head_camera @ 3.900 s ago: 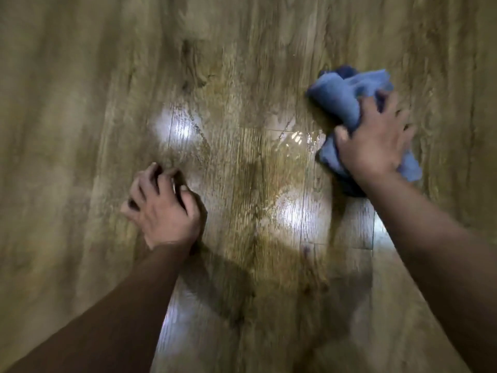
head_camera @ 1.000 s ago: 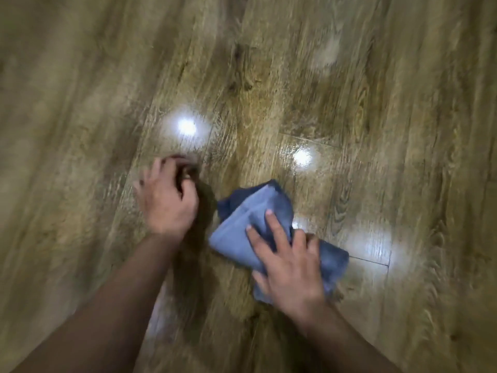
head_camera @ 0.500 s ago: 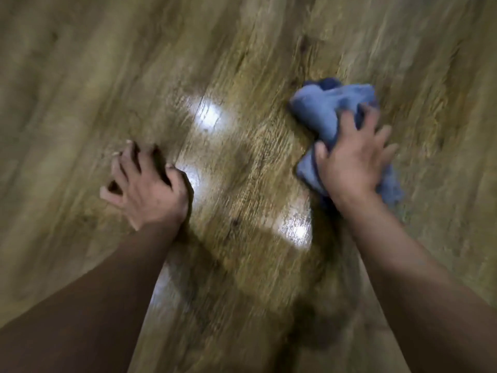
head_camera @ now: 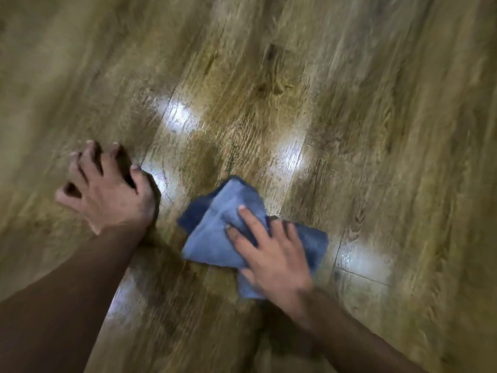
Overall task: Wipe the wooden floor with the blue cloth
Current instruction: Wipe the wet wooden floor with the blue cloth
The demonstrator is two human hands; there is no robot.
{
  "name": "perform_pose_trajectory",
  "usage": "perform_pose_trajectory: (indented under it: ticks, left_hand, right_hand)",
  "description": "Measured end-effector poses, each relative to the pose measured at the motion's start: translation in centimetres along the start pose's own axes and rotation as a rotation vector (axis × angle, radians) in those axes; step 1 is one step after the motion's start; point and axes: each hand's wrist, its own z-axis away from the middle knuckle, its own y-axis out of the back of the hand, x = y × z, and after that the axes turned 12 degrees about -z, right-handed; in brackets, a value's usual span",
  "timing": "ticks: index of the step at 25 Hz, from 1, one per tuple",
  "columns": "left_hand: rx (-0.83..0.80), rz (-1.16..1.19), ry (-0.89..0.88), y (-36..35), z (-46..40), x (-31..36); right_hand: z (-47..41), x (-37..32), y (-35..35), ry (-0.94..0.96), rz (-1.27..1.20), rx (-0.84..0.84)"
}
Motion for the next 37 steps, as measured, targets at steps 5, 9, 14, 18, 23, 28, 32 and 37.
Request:
perform_pose_trajectory:
  ticks: [5,9,14,18,23,28,32,37]
  left_hand:
    - [-0.011,0.0,0.007,0.5,0.1,0.3]
    - [-0.014,-0.006,0.001,0.6,0.1,0.3]
    - [-0.001,-0.001,0.0,0.7,0.2,0.3]
    - [-0.026,0.007,0.001,0.7,0.1,0.2]
    - [-0.026,0.005,-0.001,1.0,0.2,0.5]
    - [-0.029,0.004,0.002,0.7,0.0,0.4]
    - [-0.035,-0.005,0.005,0.8,0.0,0.4]
    - [-0.035,-0.008,0.011,1.1,0.2,0.4]
  right_hand:
    - [-0.7,12.9,4.6,-0.499,0.018,0.175]
    - [-12.0,11.8,4.5,-0.961,0.029,0.334]
    - [-15.2,0.7,1.2,-0.427,0.031,0.244]
    - [-5.2,-4.1,-1.0,-0.077,-0.08,0.061]
    - [1.7,7.6,2.9,-0.327,0.013,0.13]
    - [-10.4,14.6,5.7,-0.906,0.033,0.304]
    - [-19.5,7.0,3.9,-0.659,0.046,0.291]
    - [-12.0,-3.6,0.5,-0.16,-0.073,0.127]
